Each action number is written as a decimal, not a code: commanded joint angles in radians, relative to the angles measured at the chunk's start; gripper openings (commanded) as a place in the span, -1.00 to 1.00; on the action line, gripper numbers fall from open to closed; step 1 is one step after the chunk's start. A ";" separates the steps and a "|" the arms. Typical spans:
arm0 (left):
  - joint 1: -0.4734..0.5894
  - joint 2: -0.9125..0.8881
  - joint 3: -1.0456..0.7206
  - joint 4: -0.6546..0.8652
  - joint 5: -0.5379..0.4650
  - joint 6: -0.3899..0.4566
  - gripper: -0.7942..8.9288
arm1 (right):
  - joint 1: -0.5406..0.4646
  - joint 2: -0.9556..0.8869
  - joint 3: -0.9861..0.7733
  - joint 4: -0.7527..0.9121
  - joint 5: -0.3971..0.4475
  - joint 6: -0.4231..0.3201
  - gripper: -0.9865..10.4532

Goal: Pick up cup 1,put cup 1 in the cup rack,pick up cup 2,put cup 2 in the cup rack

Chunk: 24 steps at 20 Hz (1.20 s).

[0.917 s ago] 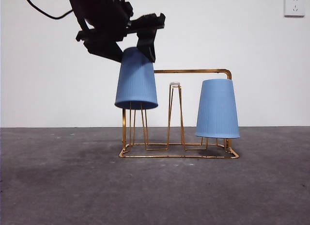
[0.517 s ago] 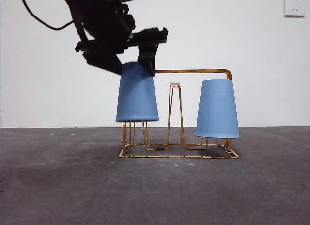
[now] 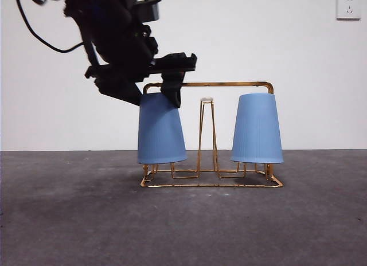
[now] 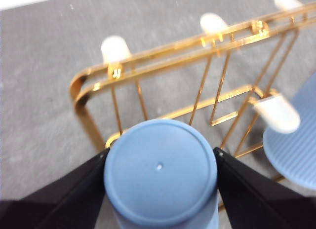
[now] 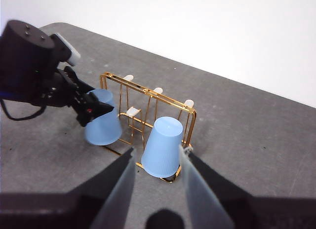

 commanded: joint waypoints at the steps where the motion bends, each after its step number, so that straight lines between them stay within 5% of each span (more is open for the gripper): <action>1: 0.000 0.069 -0.017 -0.043 0.005 -0.025 -0.79 | 0.000 -0.002 -0.006 0.006 0.005 0.001 -0.55; 5: 0.000 0.098 -0.017 -0.063 0.034 -0.065 0.10 | 0.000 -0.002 -0.006 0.006 0.005 0.002 -0.55; 24: -0.046 -0.102 -0.016 -0.397 0.085 -0.066 0.14 | 0.000 -0.002 -0.006 0.006 0.004 -0.003 -0.55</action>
